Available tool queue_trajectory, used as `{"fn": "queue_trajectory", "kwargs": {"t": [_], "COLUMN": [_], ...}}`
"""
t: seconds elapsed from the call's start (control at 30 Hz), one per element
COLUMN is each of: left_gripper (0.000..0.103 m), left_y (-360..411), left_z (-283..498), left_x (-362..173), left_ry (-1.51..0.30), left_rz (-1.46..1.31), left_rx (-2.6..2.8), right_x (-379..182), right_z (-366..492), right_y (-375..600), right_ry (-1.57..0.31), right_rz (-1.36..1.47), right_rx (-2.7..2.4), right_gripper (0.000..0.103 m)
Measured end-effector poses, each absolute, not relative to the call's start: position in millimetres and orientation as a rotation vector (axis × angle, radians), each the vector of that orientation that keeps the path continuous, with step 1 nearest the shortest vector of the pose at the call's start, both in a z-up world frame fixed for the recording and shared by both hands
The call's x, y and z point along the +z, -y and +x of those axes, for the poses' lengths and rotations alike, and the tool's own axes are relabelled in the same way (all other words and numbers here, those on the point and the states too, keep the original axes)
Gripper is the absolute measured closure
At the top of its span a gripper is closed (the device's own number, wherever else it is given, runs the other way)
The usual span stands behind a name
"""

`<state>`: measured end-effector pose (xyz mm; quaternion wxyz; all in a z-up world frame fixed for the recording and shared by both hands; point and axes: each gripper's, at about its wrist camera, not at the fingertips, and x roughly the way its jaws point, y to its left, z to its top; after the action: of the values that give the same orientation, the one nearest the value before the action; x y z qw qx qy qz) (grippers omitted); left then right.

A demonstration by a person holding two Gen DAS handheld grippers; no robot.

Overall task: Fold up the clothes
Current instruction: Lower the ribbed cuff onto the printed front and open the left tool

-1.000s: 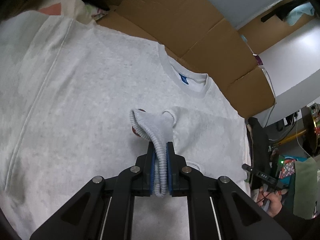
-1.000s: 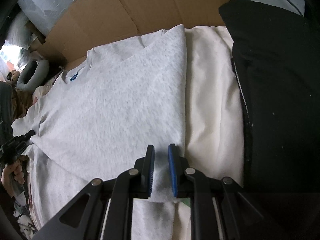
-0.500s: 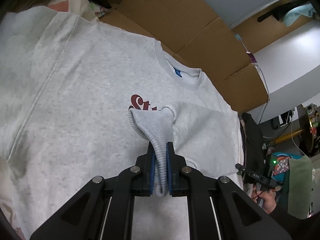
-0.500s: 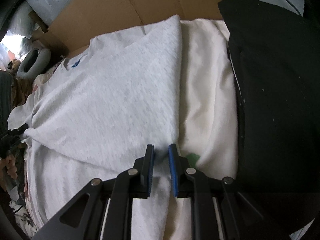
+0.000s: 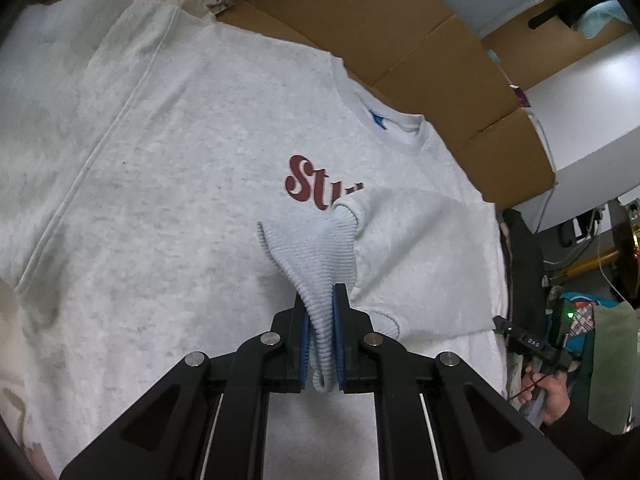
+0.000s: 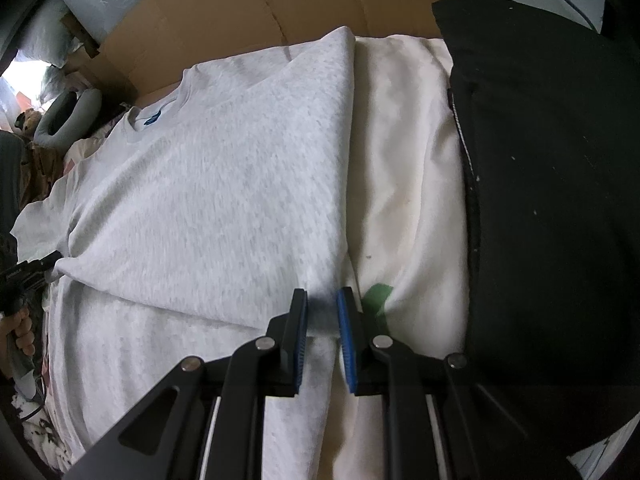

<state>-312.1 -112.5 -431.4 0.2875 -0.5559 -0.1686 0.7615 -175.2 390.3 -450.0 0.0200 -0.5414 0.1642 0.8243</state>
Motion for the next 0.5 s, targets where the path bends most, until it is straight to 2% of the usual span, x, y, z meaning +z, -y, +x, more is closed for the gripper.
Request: {"fn": "queue_trajectory", "kwargs": {"t": [0.3, 0.5], "left_gripper": [0.094, 0.093], "left_y": [119, 116], "left_z": [-303, -314], "left_x": [-424, -444], "left_ry": [0.445, 0.460], "left_rz": [-1.484, -1.574], "left_rx": [2.050, 2.023], "right_x": [-450, -449], "right_z": [-177, -177], "right_y": [-394, -398], "right_ry": [-0.526, -0.483], "right_rz": [-1.680, -1.712], "right_rx": [2.555, 2.495], "right_gripper": [0.089, 0.089]}}
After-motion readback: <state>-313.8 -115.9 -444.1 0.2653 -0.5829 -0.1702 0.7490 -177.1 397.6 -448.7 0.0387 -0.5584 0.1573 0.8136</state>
